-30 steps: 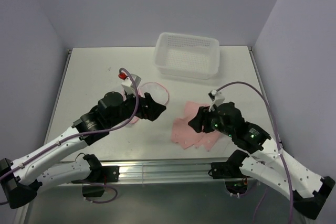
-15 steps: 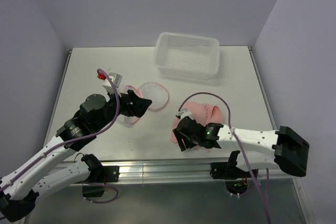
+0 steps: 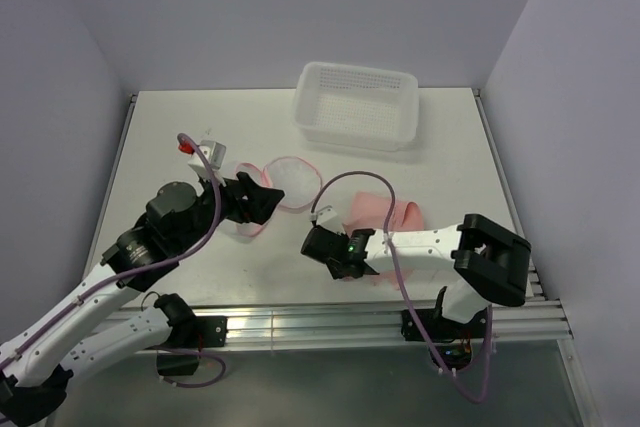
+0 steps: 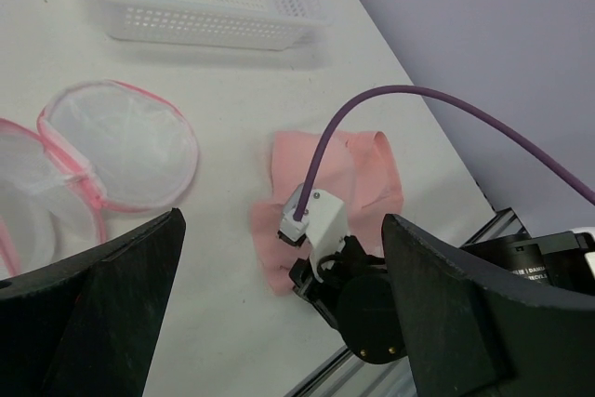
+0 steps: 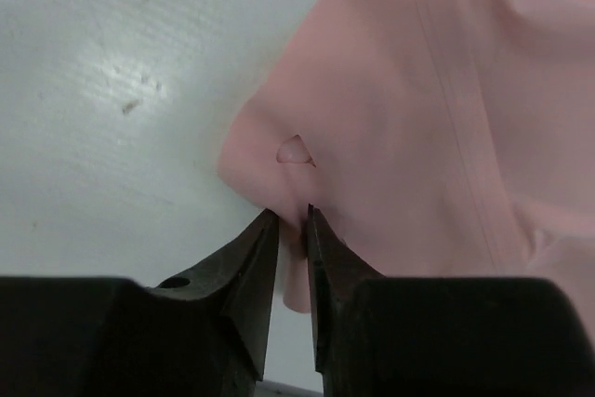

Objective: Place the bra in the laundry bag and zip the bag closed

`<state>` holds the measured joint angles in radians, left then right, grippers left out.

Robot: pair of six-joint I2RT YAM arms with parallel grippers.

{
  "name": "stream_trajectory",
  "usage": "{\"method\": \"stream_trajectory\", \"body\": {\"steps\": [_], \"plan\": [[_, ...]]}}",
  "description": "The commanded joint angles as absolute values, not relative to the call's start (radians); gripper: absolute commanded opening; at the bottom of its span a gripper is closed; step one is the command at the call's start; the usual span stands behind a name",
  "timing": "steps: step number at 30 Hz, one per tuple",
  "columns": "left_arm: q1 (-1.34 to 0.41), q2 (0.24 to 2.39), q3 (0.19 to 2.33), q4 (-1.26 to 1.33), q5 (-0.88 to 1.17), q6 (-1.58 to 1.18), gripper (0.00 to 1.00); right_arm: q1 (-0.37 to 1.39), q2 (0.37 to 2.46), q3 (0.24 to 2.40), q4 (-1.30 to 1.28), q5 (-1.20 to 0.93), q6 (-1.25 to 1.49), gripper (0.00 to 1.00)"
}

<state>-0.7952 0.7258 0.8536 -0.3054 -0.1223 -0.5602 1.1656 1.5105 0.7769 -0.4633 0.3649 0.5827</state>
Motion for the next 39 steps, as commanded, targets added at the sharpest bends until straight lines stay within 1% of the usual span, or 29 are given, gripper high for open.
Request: {"method": "stream_trajectory", "body": {"steps": [1, 4, 6, 9, 10, 12, 13, 15, 16, 18, 20, 24, 26, 29, 31, 35, 37, 39], "plan": [[-0.793, 0.684, 0.854, -0.31, -0.155, -0.532, 0.94, 1.17, 1.569, 0.83, -0.509, 0.501, 0.643, 0.24], [-0.792, 0.663, 0.859, -0.325, -0.173, -0.525, 0.93, 1.172, 1.572, 0.828, -0.515, 0.569, 0.664, 0.0], [-0.792, 0.657, 0.864, -0.334, -0.181, -0.522, 0.93, 1.201, 1.519, 0.837, -0.531, 0.621, 0.666, 0.0], [-0.793, 0.658, 0.867, -0.334, -0.178, -0.518, 0.92, 1.271, 1.405, 0.893, -0.683, 0.762, 0.679, 0.0], [-0.792, 0.661, 0.871, -0.334, -0.178, -0.518, 0.92, 1.285, 1.331, 0.929, -0.721, 0.791, 0.684, 0.0], [-0.792, 0.666, 0.876, -0.33, -0.173, -0.52, 0.92, 1.331, 1.244, 0.959, -0.782, 0.842, 0.649, 0.0], [-0.792, 0.666, 0.877, -0.325, -0.17, -0.522, 0.91, 1.341, 1.164, 1.003, -0.805, 0.848, 0.628, 0.0], [-0.792, 0.669, 0.88, -0.316, -0.16, -0.523, 0.91, 1.376, 1.091, 1.052, -0.871, 0.86, 0.588, 0.0], [-0.792, 0.669, 0.885, -0.316, -0.155, -0.526, 0.91, 1.39, 1.041, 1.121, -0.903, 0.868, 0.577, 0.0], [-0.792, 0.67, 0.891, -0.314, -0.146, -0.525, 0.9, 1.423, 0.999, 1.193, -0.977, 0.853, 0.536, 0.0], [-0.793, 0.672, 0.902, -0.319, -0.144, -0.522, 0.9, 1.471, 0.96, 1.31, -1.021, 0.832, 0.494, 0.0], [-0.793, 0.678, 0.934, -0.339, -0.143, -0.514, 0.9, 1.549, 0.959, 1.521, -1.142, 0.778, 0.43, 0.0], [-0.792, 0.67, 0.956, -0.35, -0.138, -0.514, 0.9, 1.595, 1.011, 1.697, -1.217, 0.798, 0.442, 0.0], [-0.792, 0.658, 0.976, -0.362, -0.141, -0.511, 0.9, 1.675, 1.064, 1.851, -1.281, 0.813, 0.462, 0.0], [-0.793, 0.653, 0.985, -0.374, -0.141, -0.508, 0.9, 1.725, 1.086, 1.908, -1.304, 0.816, 0.463, 0.0], [-0.792, 0.657, 1.006, -0.391, -0.13, -0.508, 0.9, 1.767, 1.15, 2.08, -1.353, 0.865, 0.48, 0.0], [-0.792, 0.658, 1.009, -0.385, -0.105, -0.515, 0.9, 1.782, 1.166, 2.126, -1.348, 0.87, 0.473, 0.0], [-0.792, 0.66, 1.008, -0.377, -0.069, -0.522, 0.85, 1.79, 1.198, 2.184, -1.359, 0.88, 0.466, 0.0]]}}
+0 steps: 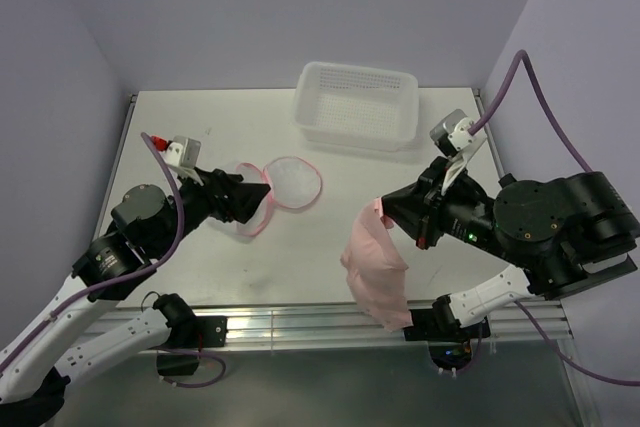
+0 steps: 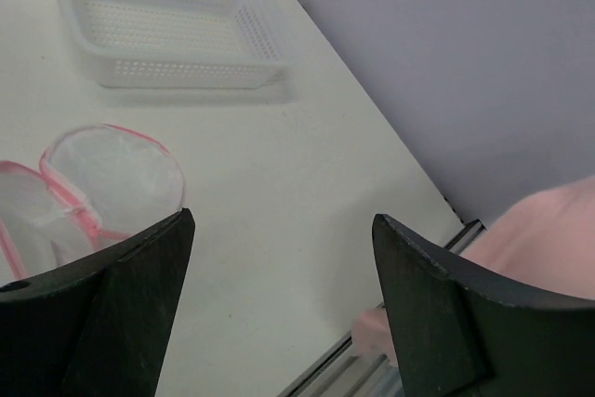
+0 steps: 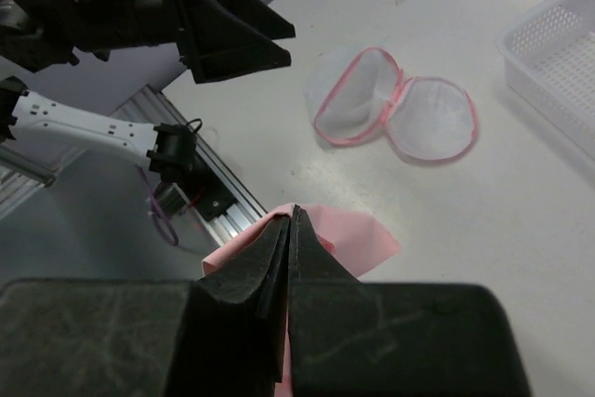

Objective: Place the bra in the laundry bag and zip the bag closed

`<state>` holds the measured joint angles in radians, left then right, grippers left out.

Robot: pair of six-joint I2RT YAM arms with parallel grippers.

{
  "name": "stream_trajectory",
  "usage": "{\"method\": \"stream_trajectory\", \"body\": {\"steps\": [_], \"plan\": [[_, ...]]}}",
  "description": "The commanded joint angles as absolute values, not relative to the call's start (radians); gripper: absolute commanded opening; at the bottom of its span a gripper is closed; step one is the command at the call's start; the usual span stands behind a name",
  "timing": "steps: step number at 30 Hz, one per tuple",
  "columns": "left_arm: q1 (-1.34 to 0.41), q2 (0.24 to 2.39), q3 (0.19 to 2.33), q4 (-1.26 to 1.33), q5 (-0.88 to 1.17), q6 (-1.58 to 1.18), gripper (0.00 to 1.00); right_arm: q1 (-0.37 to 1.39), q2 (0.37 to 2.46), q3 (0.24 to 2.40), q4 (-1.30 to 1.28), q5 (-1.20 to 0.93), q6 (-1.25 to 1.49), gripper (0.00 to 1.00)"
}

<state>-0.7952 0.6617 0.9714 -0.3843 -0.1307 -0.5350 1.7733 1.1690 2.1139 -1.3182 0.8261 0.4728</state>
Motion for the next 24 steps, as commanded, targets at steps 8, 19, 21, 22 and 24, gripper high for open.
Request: {"method": "stream_trajectory", "body": {"steps": [8, 19, 21, 22, 24], "plan": [[-0.792, 0.686, 0.937, -0.313, 0.031, -0.543, 0.74, 1.596, 1.148, 1.949, -1.225, 0.873, 0.441, 0.0], [-0.792, 0.765, 0.796, -0.146, 0.023, -0.584, 0.76, 0.958, 1.179, 1.384, -0.768, 0.499, 0.327, 0.0], [-0.792, 0.788, 0.792, -0.12, 0.021, -0.583, 0.76, 0.832, 1.242, 1.33, -0.677, 0.451, 0.301, 0.0], [-0.792, 0.814, 0.793, -0.1, 0.021, -0.581, 0.76, 0.792, 1.271, 1.325, -0.637, 0.436, 0.293, 0.0], [-0.793, 0.84, 0.798, -0.087, 0.025, -0.578, 0.76, 0.683, 1.365, 1.33, -0.609, 0.423, 0.278, 0.0]]}}
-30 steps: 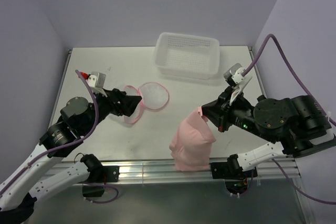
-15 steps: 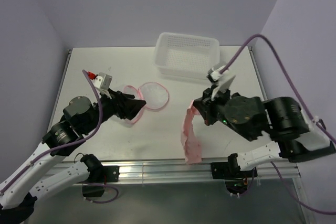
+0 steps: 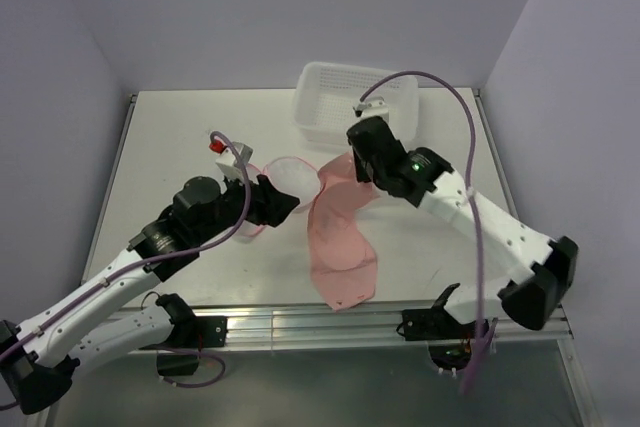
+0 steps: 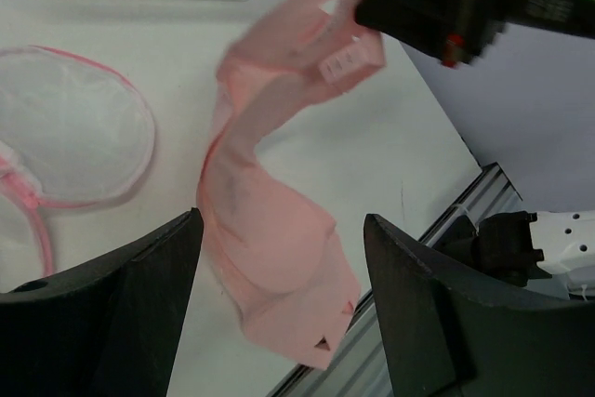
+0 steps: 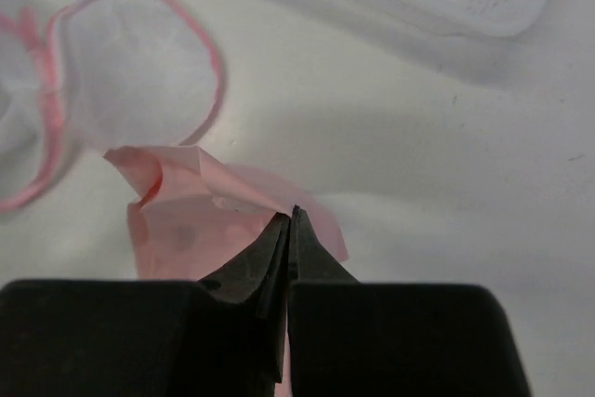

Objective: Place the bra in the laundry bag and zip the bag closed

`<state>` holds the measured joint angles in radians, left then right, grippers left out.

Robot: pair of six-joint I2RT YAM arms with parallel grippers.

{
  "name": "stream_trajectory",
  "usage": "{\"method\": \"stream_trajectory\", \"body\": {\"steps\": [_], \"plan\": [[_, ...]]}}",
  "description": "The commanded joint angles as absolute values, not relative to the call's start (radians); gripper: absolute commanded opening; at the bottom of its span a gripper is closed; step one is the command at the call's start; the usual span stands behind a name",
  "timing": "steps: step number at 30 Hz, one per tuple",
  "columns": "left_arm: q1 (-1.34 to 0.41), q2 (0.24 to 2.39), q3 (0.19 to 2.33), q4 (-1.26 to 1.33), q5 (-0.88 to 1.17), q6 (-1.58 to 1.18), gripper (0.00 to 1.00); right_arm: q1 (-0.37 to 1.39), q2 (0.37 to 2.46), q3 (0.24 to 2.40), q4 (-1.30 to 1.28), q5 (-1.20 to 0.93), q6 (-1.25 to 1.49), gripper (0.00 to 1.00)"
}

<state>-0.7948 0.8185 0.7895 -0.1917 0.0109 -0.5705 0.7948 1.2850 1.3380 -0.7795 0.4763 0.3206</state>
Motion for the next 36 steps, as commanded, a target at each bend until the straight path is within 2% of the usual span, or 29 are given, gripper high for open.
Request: {"method": "stream_trajectory", "body": {"steps": [1, 11, 12, 13, 14, 16, 17, 21, 23, 24, 25, 27, 29, 30, 33, 36], "plan": [[-0.792, 0.865, 0.796, -0.081, 0.032, -0.58, 0.77, 0.657, 1.424, 1.338, -0.598, 0.413, 0.252, 0.0], [-0.799, 0.966, 0.696, 0.032, 0.055, -0.635, 0.77, 0.535, 1.661, 1.394, -0.506, 0.42, 0.17, 0.0], [-0.801, 0.979, 0.692, 0.025, 0.049, -0.638, 0.77, 0.534, 1.667, 1.393, -0.503, 0.435, 0.172, 0.04], [-0.804, 0.98, 0.689, 0.018, 0.04, -0.64, 0.78, 0.534, 1.67, 1.388, -0.494, 0.452, 0.185, 0.3], [-0.816, 0.982, 0.687, 0.011, 0.028, -0.638, 0.78, 0.535, 1.667, 1.385, -0.497, 0.471, 0.195, 0.49], [-0.847, 0.982, 0.684, -0.036, -0.039, -0.627, 0.78, 0.535, 1.629, 1.368, -0.512, 0.497, 0.224, 0.77], [-0.856, 0.985, 0.683, -0.055, -0.07, -0.627, 0.79, 0.535, 1.608, 1.353, -0.511, 0.506, 0.232, 0.79], [-0.893, 0.985, 0.64, -0.094, -0.132, -0.652, 0.8, 0.545, 1.409, 1.215, -0.468, 0.479, 0.296, 0.79], [-0.914, 0.977, 0.591, -0.092, -0.144, -0.675, 0.81, 0.552, 1.254, 1.044, -0.375, 0.349, 0.35, 0.72], [-0.922, 0.965, 0.574, -0.094, -0.15, -0.683, 0.81, 0.554, 1.206, 0.985, -0.303, 0.309, 0.371, 0.67], [-0.933, 0.959, 0.543, -0.094, -0.164, -0.701, 0.81, 0.554, 1.143, 0.875, -0.267, 0.208, 0.403, 0.53], [-0.942, 0.947, 0.516, -0.092, -0.169, -0.718, 0.81, 0.564, 1.121, 0.796, -0.23, 0.141, 0.429, 0.45], [-0.954, 0.942, 0.486, -0.091, -0.16, -0.744, 0.81, 0.595, 1.101, 0.706, -0.19, 0.156, 0.452, 0.29], [-0.96, 0.939, 0.48, -0.095, -0.158, -0.75, 0.81, 0.632, 1.091, 0.686, -0.175, 0.153, 0.46, 0.26], [-0.985, 0.933, 0.468, -0.135, -0.17, -0.768, 0.81, 0.658, 1.072, 0.615, -0.147, 0.112, 0.512, 0.27], [-1.008, 0.924, 0.465, -0.185, -0.181, -0.796, 0.81, 0.663, 1.077, 0.555, -0.106, 0.118, 0.538, 0.38]]}}
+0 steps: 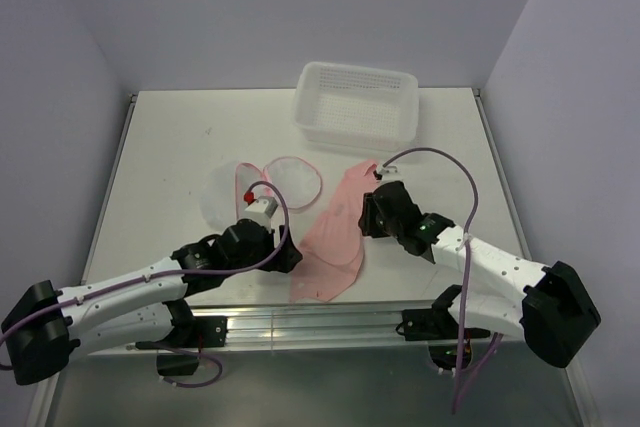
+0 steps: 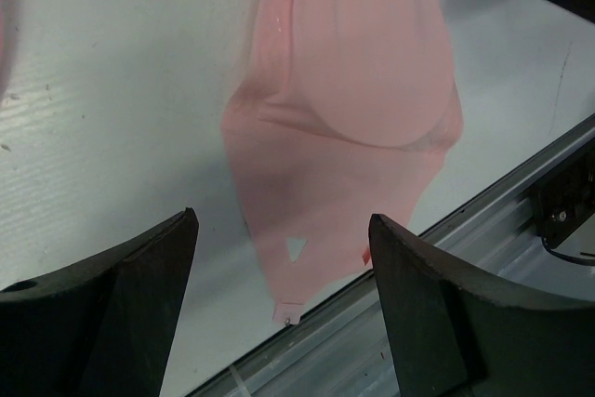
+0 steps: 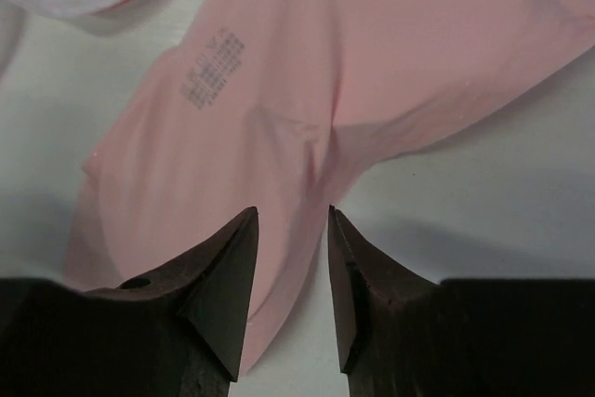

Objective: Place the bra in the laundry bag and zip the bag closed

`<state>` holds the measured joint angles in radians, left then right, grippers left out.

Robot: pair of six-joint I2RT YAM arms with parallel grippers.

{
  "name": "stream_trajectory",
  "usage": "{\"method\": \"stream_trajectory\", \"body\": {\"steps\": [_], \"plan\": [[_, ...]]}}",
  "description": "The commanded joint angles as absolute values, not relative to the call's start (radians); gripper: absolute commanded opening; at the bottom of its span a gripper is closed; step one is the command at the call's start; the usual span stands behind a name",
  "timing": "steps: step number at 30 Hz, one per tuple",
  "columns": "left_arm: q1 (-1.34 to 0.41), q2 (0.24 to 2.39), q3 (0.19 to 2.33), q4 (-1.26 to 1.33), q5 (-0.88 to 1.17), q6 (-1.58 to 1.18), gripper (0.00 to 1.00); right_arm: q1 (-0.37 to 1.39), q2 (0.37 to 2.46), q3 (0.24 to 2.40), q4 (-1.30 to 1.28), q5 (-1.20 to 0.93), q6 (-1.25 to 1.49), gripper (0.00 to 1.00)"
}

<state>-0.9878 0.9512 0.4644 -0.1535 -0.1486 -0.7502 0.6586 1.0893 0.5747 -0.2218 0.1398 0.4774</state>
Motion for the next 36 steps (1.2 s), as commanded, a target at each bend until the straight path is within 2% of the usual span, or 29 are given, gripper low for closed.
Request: {"method": "stream_trajectory", "body": {"steps": [1, 4, 7, 9, 12, 15, 20, 24, 25, 28, 30, 33, 36], "plan": [[-1.023, 0.92, 0.462, -0.196, -0.183, -0.813, 0.8, 0.663, 1.078, 0.529, -0.095, 0.117, 0.543, 0.45], [-1.052, 0.914, 0.45, -0.227, -0.192, -0.857, 0.79, 0.669, 1.104, 0.499, -0.063, 0.115, 0.558, 0.53], [-1.083, 0.934, 0.445, -0.248, -0.192, -0.9, 0.78, 0.669, 1.158, 0.502, -0.023, 0.123, 0.554, 0.51], [-1.104, 0.962, 0.445, -0.259, -0.201, -0.919, 0.77, 0.669, 1.227, 0.515, -0.003, 0.129, 0.531, 0.45], [-1.147, 1.006, 0.457, -0.279, -0.225, -0.948, 0.74, 0.667, 1.313, 0.575, 0.001, 0.143, 0.496, 0.24], [-1.184, 1.051, 0.466, -0.304, -0.248, -0.986, 0.73, 0.67, 1.353, 0.597, 0.038, 0.106, 0.473, 0.11], [-1.235, 1.074, 0.463, -0.331, -0.291, -1.035, 0.69, 0.701, 1.281, 0.585, 0.026, 0.046, 0.451, 0.16], [-1.239, 1.051, 0.485, -0.278, -0.311, -1.016, 0.67, 0.686, 1.146, 0.604, -0.043, 0.087, 0.468, 0.52], [-1.239, 1.051, 0.5, -0.267, -0.316, -0.988, 0.67, 0.636, 1.137, 0.621, -0.052, 0.078, 0.466, 0.54], [-1.238, 1.077, 0.581, -0.255, -0.334, -0.925, 0.67, 0.531, 1.161, 0.721, -0.087, 0.073, 0.436, 0.51], [-1.238, 1.104, 0.621, -0.258, -0.366, -0.905, 0.67, 0.506, 1.237, 0.814, -0.144, 0.164, 0.411, 0.37], [-1.233, 1.115, 0.614, -0.227, -0.38, -0.887, 0.67, 0.459, 1.365, 0.894, -0.169, 0.21, 0.403, 0.24], [-1.188, 1.094, 0.589, -0.172, -0.367, -0.862, 0.66, 0.404, 1.48, 0.951, -0.172, 0.222, 0.406, 0.26]]}}
